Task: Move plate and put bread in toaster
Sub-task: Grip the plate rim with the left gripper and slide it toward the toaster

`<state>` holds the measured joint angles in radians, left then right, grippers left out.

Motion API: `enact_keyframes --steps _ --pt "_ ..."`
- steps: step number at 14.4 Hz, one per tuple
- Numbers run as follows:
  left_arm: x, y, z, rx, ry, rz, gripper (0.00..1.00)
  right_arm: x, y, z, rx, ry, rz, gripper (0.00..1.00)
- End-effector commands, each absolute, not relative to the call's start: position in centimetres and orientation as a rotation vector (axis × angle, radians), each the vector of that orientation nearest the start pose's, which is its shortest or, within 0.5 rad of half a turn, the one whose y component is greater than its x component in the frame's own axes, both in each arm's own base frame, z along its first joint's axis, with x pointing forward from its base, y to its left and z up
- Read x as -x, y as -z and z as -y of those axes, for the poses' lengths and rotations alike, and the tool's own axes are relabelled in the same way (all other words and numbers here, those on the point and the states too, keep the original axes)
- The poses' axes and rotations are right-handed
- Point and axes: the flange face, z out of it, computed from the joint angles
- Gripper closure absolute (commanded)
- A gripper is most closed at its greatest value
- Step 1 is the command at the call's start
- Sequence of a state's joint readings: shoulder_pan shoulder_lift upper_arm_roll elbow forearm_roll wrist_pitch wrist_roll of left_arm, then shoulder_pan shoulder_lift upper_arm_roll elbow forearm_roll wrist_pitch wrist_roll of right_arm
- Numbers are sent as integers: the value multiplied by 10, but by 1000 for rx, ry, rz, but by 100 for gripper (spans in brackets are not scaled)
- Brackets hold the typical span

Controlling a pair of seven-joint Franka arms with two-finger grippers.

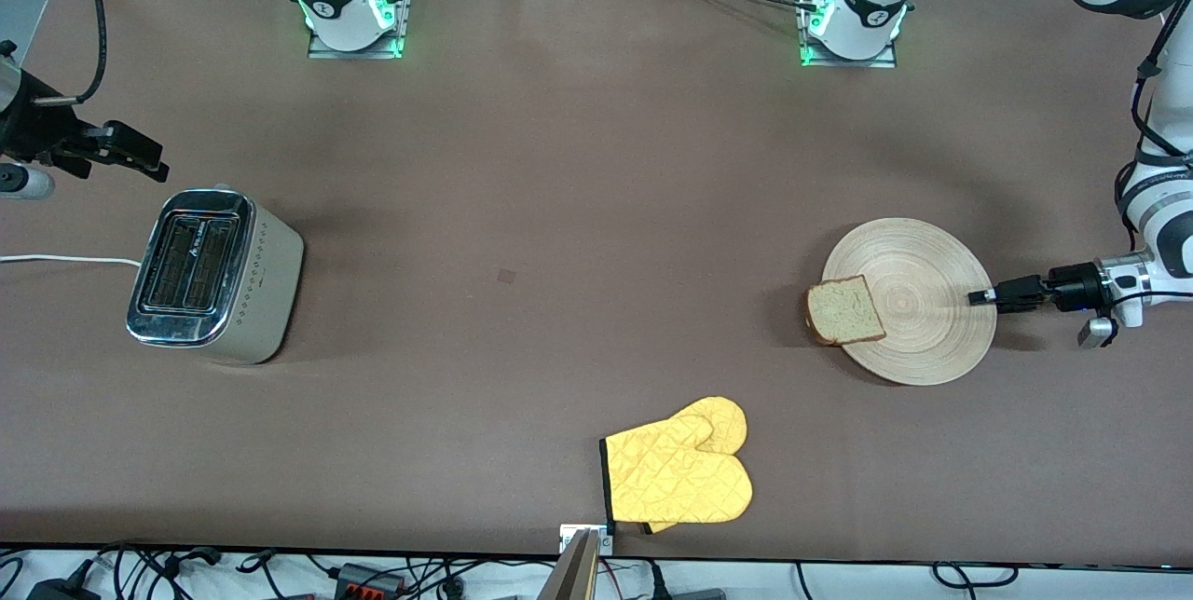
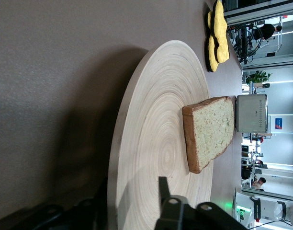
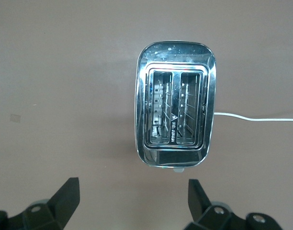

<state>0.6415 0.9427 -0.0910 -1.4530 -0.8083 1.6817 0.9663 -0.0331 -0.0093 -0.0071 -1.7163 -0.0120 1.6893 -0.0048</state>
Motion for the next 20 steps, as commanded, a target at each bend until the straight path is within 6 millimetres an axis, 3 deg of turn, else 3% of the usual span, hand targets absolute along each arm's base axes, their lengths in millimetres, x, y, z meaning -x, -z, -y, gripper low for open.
enact_keyframes --steps 1,5,9,13,17,20 --pt "-586 -107 -286 -2073 -109 24 62 -559 -574 24 3157 -34 -65 0" --pt "-585 -106 -287 -2072 -103 12 89 -560 -573 26 3159 -39 -52 0" --pt "-585 -106 -287 -2065 -104 -4 98 -558 -576 20 3163 -39 -45 0" --pt "-586 -112 -289 -2058 -108 8 99 -557 -575 20 3165 -47 -52 0" --pt "-587 -120 -264 -1975 -38 78 99 -557 -573 23 3163 -54 -59 0" --pt "-606 -119 -206 -1950 31 155 99 -557 -572 24 3163 -57 -54 0"
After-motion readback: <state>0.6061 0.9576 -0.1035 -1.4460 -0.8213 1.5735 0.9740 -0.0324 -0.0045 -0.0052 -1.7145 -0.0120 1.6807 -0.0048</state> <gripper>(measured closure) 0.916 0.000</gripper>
